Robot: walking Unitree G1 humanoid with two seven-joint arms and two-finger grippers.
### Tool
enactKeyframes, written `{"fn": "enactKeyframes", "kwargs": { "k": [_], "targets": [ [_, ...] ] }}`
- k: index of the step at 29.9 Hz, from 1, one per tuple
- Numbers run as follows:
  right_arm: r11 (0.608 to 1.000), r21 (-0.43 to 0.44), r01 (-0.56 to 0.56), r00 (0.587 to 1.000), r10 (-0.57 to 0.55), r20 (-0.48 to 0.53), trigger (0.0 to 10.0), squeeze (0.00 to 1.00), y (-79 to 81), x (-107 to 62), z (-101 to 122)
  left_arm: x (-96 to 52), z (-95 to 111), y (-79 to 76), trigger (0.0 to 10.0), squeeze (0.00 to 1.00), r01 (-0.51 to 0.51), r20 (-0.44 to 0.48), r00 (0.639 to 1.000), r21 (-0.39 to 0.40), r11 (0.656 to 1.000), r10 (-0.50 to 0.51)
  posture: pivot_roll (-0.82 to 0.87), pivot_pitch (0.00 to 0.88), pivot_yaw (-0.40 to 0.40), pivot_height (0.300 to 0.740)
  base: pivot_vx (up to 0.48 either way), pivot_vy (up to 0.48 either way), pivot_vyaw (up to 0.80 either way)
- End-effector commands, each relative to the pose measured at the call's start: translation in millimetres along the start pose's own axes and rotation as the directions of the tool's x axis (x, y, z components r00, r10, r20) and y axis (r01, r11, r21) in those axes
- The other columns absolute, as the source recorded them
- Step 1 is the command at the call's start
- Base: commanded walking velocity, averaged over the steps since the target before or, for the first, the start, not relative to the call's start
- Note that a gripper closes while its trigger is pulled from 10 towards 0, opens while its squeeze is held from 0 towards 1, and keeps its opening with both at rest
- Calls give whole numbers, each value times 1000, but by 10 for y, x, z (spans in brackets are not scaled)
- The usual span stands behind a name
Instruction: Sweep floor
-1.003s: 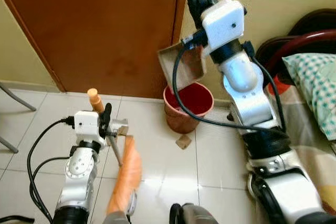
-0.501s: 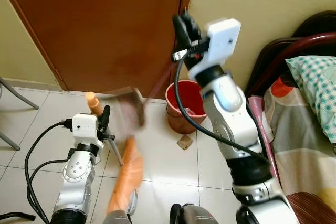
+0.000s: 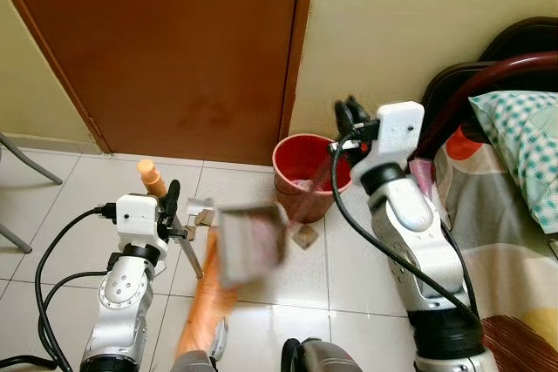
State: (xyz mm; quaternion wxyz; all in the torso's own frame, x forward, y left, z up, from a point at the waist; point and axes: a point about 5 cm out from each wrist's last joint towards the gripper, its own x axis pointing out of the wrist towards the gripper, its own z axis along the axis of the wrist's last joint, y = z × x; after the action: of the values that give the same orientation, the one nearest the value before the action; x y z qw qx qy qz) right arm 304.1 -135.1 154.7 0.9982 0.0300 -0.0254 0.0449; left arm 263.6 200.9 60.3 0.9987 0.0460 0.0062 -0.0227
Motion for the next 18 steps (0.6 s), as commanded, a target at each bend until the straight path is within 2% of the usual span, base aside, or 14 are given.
{"fn": "enactKeyframes", "kwargs": {
  "k": [1, 2, 4, 7, 8, 9, 10, 12, 14, 18],
  "targets": [
    [998, 18, 58, 998, -57, -26, 10000, 0, -102, -6, -29, -71, -148, 8, 10000, 0, 4, -88, 996, 15, 1000, -2, -6, 88, -56, 740, 0, 0, 0],
    [995, 17, 98, 993, -97, -74, 10000, 0, -187, -12, -117, -70, -145, 5, 10000, 0, 5, -86, 996, 15, 1000, -4, -6, 88, -56, 740, 0, 0, 0],
    [992, -5, 125, 986, -125, -106, 10000, 0, -266, -23, -208, -68, -143, 6, 10000, 0, 6, -85, 996, 14, 1000, -4, -4, 89, -55, 740, 0, 0, 0],
    [985, -132, 112, 978, -132, -160, 10000, 0, -325, -52, -397, -63, -142, 9, 10000, 0, 5, -86, 996, 14, 1000, -4, -4, 90, -53, 740, 0, 0, 0],
    [992, -86, 93, 971, -109, -211, 10000, 0, -297, -85, -554, -58, -139, 7, 10000, 0, 6, -85, 996, 14, 1000, -5, -4, 90, -53, 740, 0, 0, 0],
    [992, -86, 93, 971, -109, -211, 10000, 0, -297, -85, -554, -58, -139, 7, 10000, 0, 6, -85, 996, 14, 1000, -5, -4, 90, -53, 740, 0, 0, 0],
    [994, -66, 89, 955, -104, -279, 10000, 0, -261, -126, -710, -50, -131, 1, 10000, 0, 7, -83, 997, 14, 1000, -6, 4, 91, -54, 740, 0, 0, 0],
    [999, 2, 39, 929, -36, -370, 10000, 0, -118, -213, -888, -46, -117, -3, 10000, 0, 7, -79, 997, 15, 1000, -6, 14, 92, -55, 740, 0, 0, 0],
    [998, -14, -57, 912, 46, -407, 10000, 0, 33, -318, -984, -51, -106, 2, 10000, 0, 5, -75, 997, 16, 1000, -4, 25, 95, -58, 740, 0, 0, 0],
    [994, -75, -85, 923, 50, -381, 10000, 0, 28, -342, -945, -74, -111, 23, 10000, 0, -1, -77, 997, 22, 1000, 3, 31, 97, -64, 740, 0, 0, 0]
  ]
}}
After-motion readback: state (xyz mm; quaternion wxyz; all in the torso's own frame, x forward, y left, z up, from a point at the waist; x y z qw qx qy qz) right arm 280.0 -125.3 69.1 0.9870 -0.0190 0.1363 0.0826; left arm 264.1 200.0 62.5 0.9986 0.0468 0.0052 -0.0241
